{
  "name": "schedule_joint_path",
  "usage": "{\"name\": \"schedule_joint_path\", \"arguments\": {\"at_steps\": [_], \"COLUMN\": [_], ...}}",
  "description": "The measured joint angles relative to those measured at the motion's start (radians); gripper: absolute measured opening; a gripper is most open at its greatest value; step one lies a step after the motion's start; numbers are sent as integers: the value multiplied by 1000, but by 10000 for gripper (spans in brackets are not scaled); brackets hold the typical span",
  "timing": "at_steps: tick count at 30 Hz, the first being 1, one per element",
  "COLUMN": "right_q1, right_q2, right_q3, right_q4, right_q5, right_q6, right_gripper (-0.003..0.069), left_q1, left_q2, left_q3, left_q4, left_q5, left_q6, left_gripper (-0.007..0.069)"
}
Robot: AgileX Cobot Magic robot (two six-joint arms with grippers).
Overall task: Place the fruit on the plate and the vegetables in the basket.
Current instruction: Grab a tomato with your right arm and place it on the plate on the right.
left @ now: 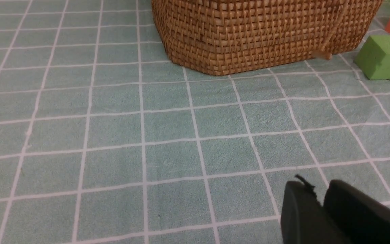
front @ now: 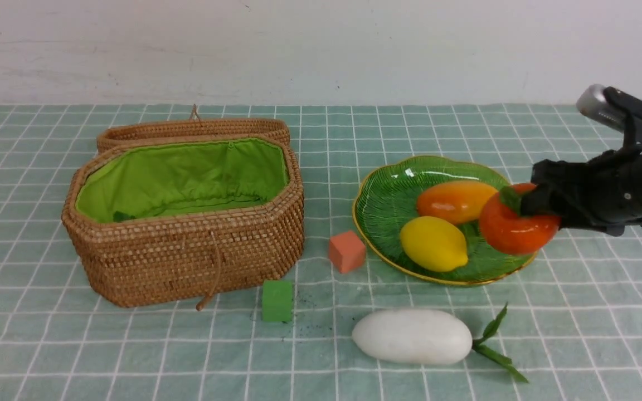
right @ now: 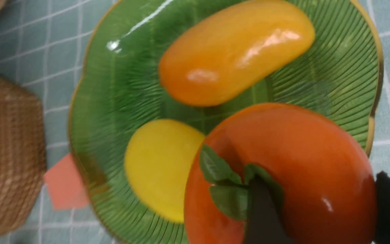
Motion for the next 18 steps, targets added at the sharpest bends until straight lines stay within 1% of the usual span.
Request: {"name": "schedule_joint_path", "arguments": {"at_steps": [4,10,12,13,14,16,17,18], "right_q1": [0,0,0,0,0,0,0,0], "right_q2": [73,84,82,79,76,57,47,36], "right_q3": [0,-1,-2,-2,-2,-2,-2,-2], "right_q4": [63,93,93,93,93,94,94,94], "right_q5": [-53,-67,-67,-65,-63,-53,-47,-44], "right_q6": [2,-30,-46,-55,-57,-81,-97,-109], "right_gripper": [395,399,439,477,495,610,647,659], "left_q1": [0,0,0,0,0,0,0,0], "left_q2": [0,0,0,0,0,0,0,0], "left_q3": [0,0,0,0,0,0,0,0], "left_q4": [3,3,3,3,3,3,3,3], "left_q5": [0,0,0,0,0,0,0,0], "left_q6": [0,0,0,0,0,0,0,0], "left_gripper": [113,117,121,122,122,124,125,126]}}
